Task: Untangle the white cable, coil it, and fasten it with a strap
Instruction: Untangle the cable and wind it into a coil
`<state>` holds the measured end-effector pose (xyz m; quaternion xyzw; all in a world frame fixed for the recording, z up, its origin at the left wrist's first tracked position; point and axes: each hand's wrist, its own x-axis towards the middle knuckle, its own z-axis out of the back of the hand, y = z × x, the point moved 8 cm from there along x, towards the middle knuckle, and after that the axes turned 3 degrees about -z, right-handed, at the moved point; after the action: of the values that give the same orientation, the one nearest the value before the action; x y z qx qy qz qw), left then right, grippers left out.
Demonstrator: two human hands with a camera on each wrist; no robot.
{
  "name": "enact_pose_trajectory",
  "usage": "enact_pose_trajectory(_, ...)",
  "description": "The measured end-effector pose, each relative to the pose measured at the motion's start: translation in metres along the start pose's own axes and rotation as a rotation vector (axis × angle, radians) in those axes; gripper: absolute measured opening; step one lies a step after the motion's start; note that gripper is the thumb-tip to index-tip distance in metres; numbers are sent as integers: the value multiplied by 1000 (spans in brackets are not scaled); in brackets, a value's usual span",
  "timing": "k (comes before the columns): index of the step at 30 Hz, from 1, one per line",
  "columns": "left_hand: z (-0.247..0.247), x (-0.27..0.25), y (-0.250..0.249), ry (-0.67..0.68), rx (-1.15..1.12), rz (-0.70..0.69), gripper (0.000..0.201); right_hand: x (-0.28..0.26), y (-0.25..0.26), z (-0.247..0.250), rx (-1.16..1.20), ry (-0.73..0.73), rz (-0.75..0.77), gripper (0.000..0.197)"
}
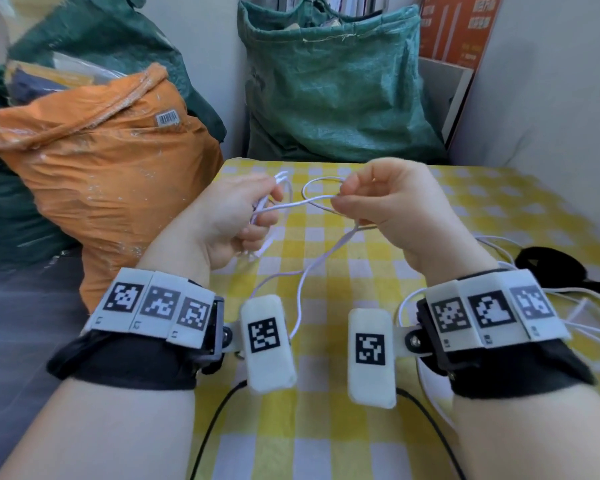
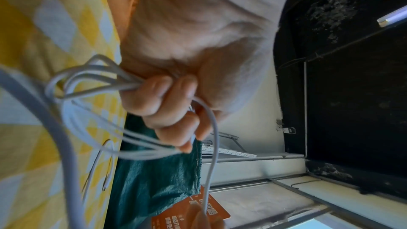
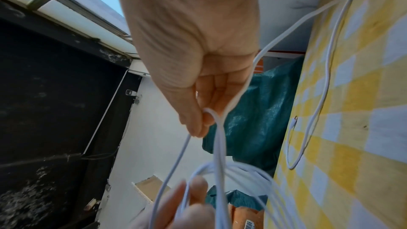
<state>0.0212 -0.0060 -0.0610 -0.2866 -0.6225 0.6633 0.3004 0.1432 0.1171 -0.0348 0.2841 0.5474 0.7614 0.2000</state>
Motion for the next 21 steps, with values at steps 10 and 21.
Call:
enact_pose_trajectory(10,-30,-10,4,308,-489,157,20,2,-9,-12,-217,18,2,47)
enact_pose_trajectory(21,-21,-5,15,257,-418,200,30,0,-4,-18,-344,95,50,30)
